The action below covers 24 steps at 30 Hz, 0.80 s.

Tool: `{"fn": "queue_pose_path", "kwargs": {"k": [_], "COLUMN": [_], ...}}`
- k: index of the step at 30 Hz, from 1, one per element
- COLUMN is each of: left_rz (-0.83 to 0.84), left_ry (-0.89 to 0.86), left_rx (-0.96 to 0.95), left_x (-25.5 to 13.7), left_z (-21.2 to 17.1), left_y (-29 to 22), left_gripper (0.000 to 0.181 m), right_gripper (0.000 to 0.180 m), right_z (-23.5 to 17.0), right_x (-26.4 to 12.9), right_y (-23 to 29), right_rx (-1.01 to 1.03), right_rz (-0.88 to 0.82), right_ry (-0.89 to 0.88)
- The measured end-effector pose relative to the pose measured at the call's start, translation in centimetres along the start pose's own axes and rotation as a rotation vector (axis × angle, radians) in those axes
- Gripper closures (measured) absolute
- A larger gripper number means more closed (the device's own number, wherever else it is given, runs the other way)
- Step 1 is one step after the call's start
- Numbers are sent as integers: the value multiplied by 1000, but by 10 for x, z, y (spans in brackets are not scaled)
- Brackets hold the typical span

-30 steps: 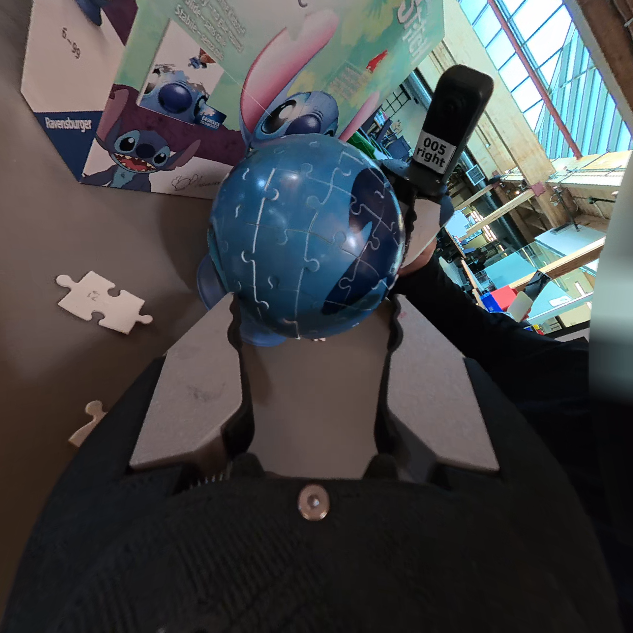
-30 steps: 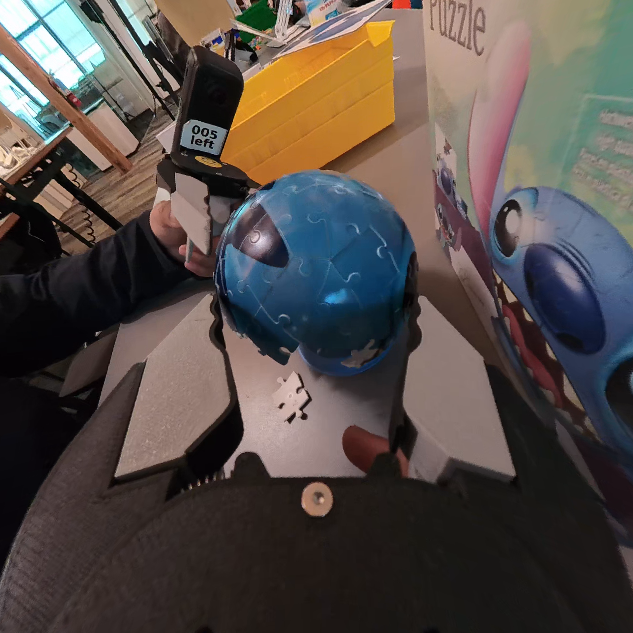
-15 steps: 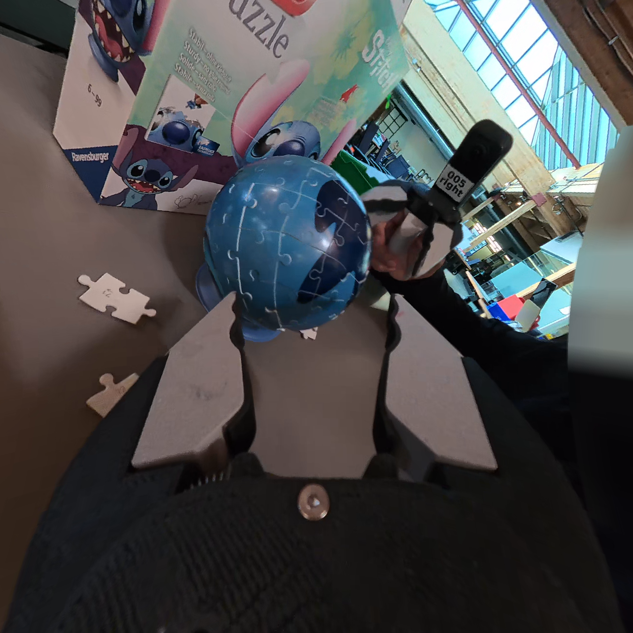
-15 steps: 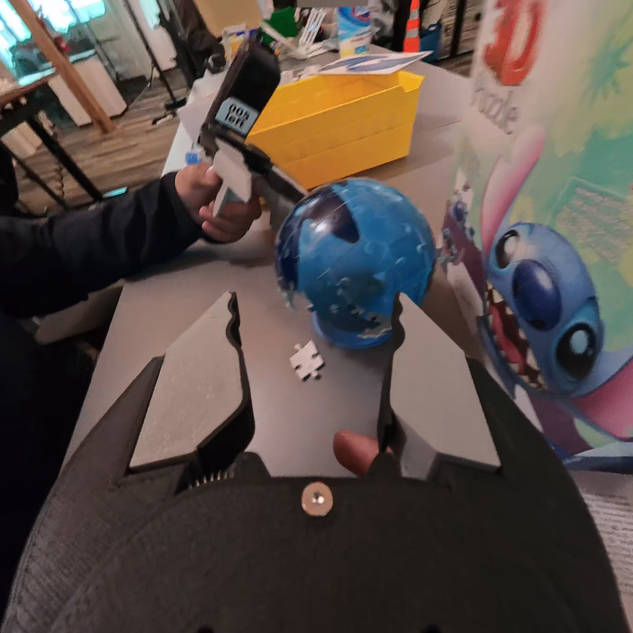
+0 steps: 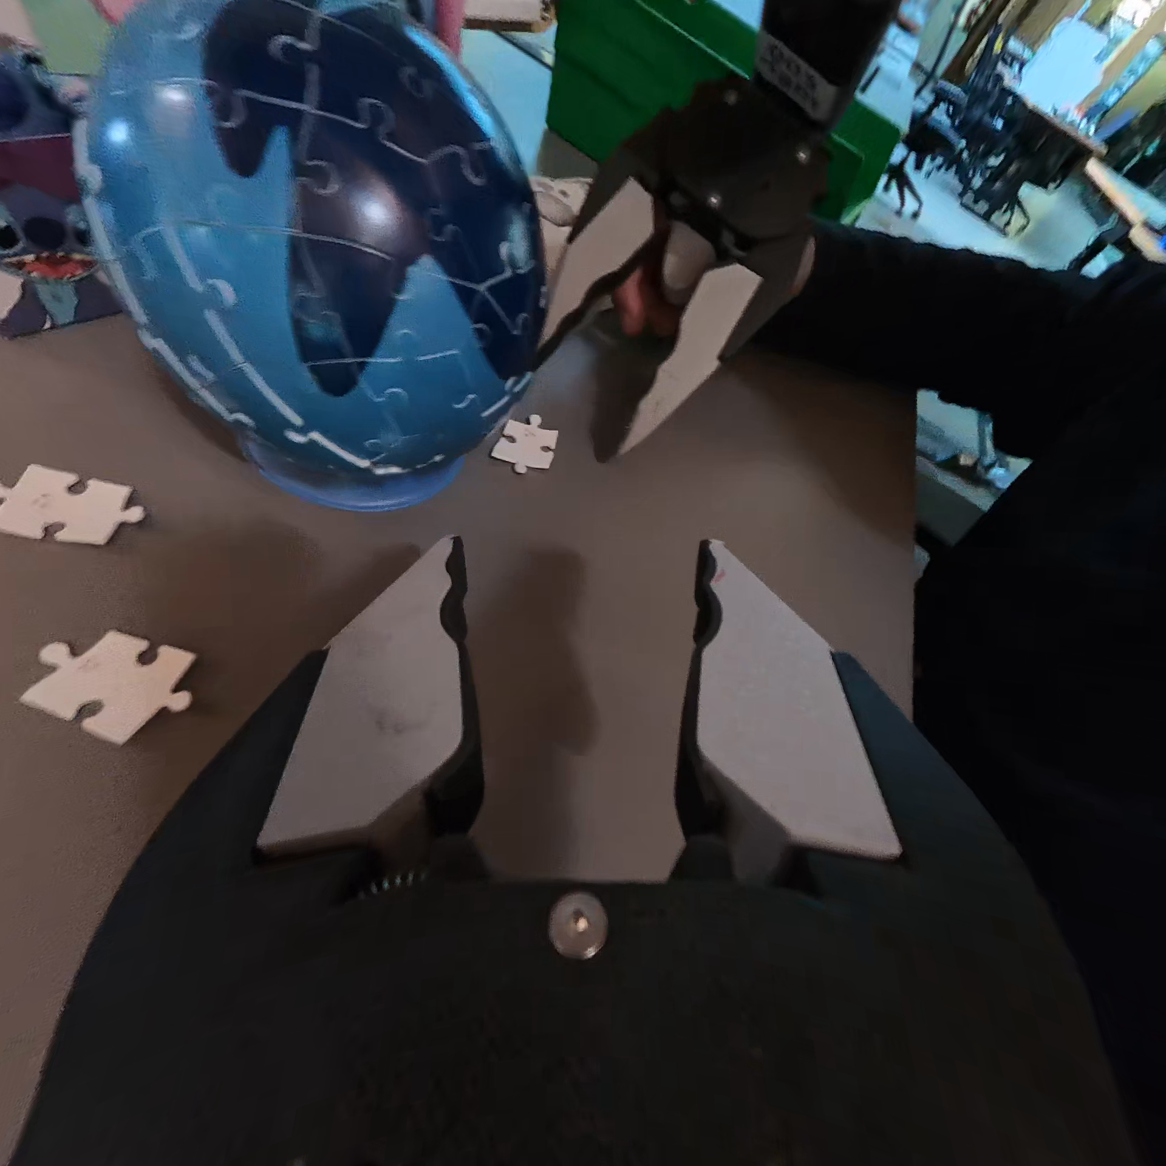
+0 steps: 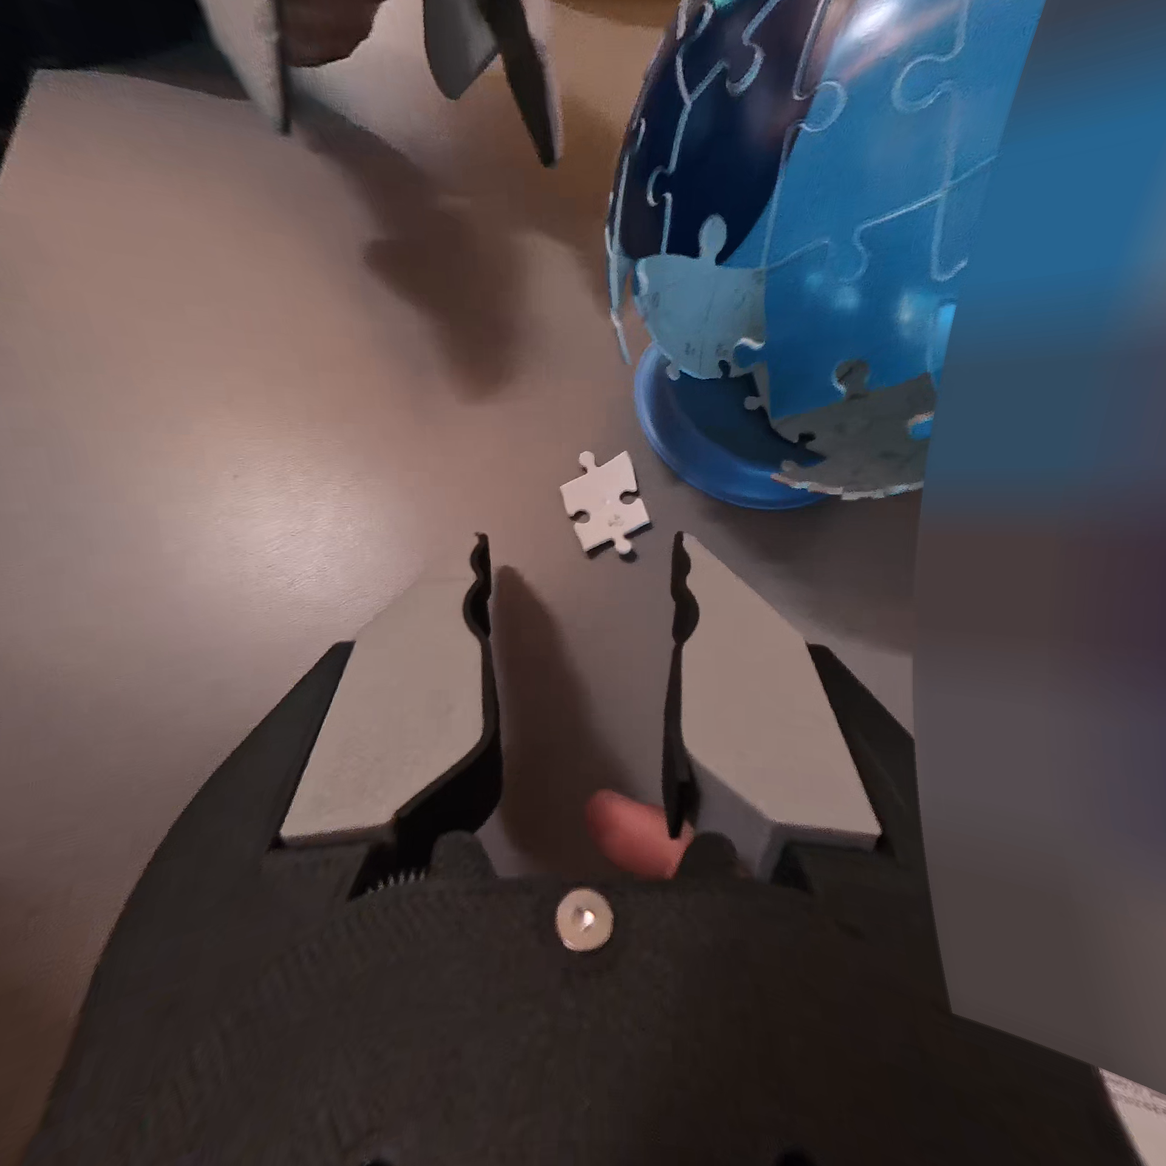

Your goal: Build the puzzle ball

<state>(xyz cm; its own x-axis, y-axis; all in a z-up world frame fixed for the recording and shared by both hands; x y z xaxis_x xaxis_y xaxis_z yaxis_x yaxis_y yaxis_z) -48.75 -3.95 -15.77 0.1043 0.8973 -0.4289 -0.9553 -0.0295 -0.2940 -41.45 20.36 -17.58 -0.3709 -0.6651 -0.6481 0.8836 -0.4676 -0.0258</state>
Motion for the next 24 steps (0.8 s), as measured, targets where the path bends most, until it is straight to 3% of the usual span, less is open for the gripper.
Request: {"fn": "queue_pose_path", "kwargs": {"k": [6,10,17,19,24], "left_rz": [-4,53,165,240,251], "left_ry": [65,129,211,272,259], "left_rx": [110,186,266,300,331], "left_x": [16,23,32,38,43], "left_z": [-7,-13,-19,-22,-21], "left_y": [-12,-17,-25,-24,-30], "left_gripper": [114,115,118,122,137], "right_gripper": [131,157,157,157,157], "right_z": [2,4,7,7,7], "right_x": [14,18,21,20,20], "right_y": [-3,-6,4,5,10], "right_rx": [-30,32,-13,-15,-23], "right_rz": [-26,18,-83,-98,-126], "right_ry": [40,46,46,45,45]}}
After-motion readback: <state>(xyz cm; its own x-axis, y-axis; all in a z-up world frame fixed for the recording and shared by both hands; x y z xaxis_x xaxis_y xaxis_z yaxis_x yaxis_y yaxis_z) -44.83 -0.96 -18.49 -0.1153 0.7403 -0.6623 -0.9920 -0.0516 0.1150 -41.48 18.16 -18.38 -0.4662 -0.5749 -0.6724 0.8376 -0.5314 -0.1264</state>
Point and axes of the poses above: each gripper's, where its closed fingertips meet, x out along the fingers, z out of its top, y = z × x across the jaws, the point moved 10 cm from there along -x, back along the fingers, and after that the axes turned 4 degrees about z, right-handed, at the moved point
